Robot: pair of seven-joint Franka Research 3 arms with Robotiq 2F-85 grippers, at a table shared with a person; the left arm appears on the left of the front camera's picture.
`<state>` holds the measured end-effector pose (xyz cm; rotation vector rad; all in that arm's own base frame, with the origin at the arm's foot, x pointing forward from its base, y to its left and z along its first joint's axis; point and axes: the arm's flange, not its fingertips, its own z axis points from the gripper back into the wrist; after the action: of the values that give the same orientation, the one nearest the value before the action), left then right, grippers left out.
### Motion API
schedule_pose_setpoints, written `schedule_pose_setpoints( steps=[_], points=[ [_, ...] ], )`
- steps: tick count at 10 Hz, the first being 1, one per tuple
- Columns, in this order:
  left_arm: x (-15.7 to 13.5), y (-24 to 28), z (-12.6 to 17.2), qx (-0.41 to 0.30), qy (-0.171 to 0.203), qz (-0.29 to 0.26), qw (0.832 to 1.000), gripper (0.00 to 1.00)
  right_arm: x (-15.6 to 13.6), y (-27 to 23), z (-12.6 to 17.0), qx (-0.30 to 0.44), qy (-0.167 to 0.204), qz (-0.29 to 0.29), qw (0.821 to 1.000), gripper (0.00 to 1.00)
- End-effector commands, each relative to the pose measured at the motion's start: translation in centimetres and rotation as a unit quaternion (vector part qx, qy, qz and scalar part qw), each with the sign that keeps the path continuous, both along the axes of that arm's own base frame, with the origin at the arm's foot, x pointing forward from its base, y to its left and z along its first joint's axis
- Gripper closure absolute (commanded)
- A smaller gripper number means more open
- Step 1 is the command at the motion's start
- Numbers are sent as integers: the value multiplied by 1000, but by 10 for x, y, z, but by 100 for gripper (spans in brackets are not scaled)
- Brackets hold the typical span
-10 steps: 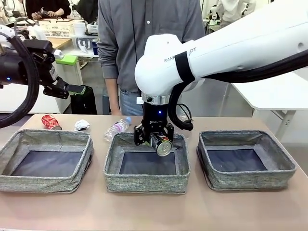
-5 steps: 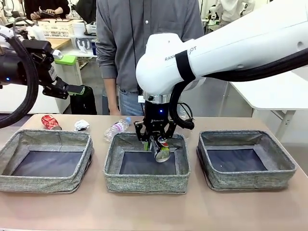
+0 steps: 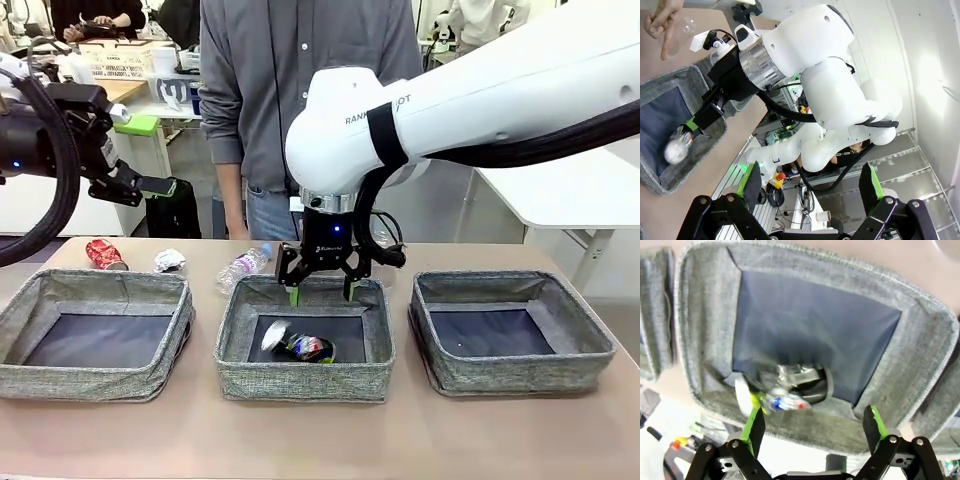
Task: Sort the waste into the appropriate baskets.
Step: Place the picked waste into the Fabric basket indicated by the person.
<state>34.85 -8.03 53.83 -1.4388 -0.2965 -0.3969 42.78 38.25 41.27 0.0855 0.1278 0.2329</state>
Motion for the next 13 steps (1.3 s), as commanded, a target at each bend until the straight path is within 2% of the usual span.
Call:
schedule_pose_setpoints(
  steps=[1, 3, 4, 5, 6, 7, 8, 9, 10, 11, 12, 13],
  points=[
    [-1, -2, 1, -6, -11, -4, 1000, 0, 0, -11, 8, 19, 2, -15, 1000, 0],
    [-1, -2, 1, -6, -11, -4, 1000, 0, 2, -43, 24, 89, 23, -61, 994, 0],
    [-1, -2, 1, -6, -11, -4, 1000, 0, 2, -67, 34, 155, 79, -83, 981, 0],
    [-1, -2, 1, -6, -11, -4, 1000, 0, 0, -94, 42, 214, 139, -105, 961, 0],
    [-1, -2, 1, -6, -11, -4, 1000, 0, -10, -129, 53, 324, 149, -103, 928, 0],
    [-1, -2, 1, -6, -11, -4, 1000, 0, -18, -150, 56, 395, 132, -102, 903, 0],
    [-1, -2, 1, -6, -11, -4, 1000, 0, -30, -181, 58, 482, 104, -104, 864, 0],
    [-1, -2, 1, -6, -11, -4, 1000, 0, -42, -203, 58, 578, 68, -59, 811, 0],
    [-1, -2, 1, -6, -11, -4, 1000, 0, -51, -219, 58, 605, 30, -73, 792, 0],
    [-1, -2, 1, -6, -11, -4, 1000, 0, -57, -224, 59, 626, -2, -69, 777, 0],
    [-1, -2, 1, -6, -11, -4, 1000, 0, -55, -216, 60, 591, -15, -101, 800, 0],
    [-1, -2, 1, -6, -11, -4, 1000, 0, -41, -228, 71, 586, 31, -104, 803, 0]
  ],
)
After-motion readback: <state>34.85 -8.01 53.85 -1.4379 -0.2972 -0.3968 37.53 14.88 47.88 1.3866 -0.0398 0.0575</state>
